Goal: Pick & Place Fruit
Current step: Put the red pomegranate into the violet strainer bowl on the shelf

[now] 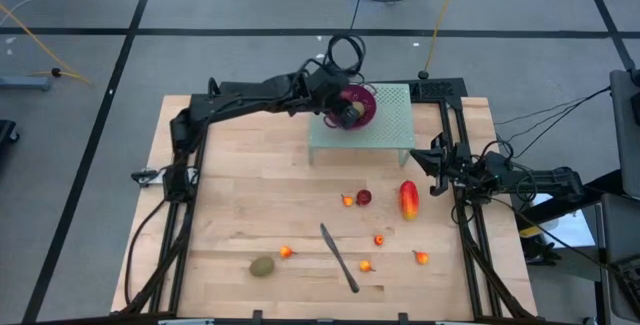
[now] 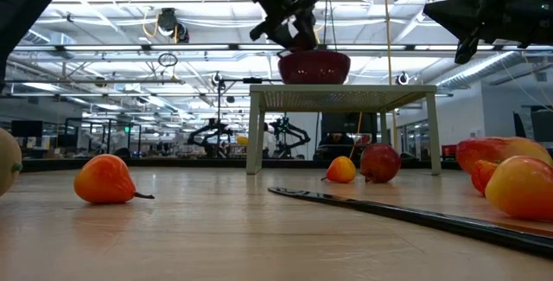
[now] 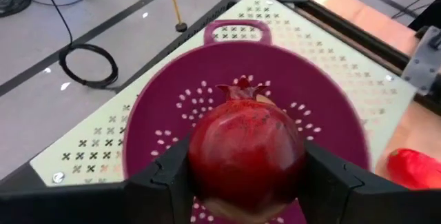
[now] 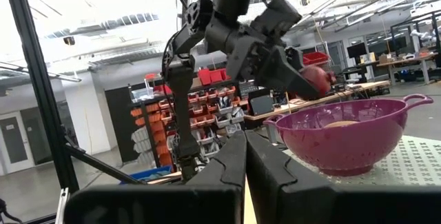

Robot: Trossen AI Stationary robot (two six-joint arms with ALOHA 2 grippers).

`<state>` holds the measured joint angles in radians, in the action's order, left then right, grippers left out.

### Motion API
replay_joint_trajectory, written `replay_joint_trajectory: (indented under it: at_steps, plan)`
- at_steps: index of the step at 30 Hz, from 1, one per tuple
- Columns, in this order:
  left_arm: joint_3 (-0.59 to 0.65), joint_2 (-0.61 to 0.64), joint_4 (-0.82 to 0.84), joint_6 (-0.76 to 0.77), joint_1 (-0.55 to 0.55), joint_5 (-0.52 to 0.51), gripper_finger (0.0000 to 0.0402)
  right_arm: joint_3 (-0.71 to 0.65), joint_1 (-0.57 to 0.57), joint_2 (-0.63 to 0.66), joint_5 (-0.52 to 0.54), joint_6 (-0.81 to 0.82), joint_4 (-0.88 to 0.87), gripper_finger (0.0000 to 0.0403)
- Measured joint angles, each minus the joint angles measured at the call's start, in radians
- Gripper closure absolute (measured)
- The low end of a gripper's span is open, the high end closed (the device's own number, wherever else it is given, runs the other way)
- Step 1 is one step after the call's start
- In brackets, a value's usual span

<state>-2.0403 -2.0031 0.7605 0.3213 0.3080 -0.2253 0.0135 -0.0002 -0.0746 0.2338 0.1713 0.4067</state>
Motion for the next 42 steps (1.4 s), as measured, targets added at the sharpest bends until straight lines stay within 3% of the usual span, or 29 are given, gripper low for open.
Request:
replay_joint_trajectory:
  at_steps: [28, 42]
  plan:
    - [0.0, -0.034, 0.051, -0.025, -0.019, 0.009, 0.0212, 0.0, 0.0, 0.0, 0.0, 0.0, 0.0, 0.0403]
    - [0.0, -0.034, 0.052, -0.037, -0.019, 0.026, 0.0187, 0.0, 0.0, 0.0, 0.0, 0.0, 0.0, 0.0403]
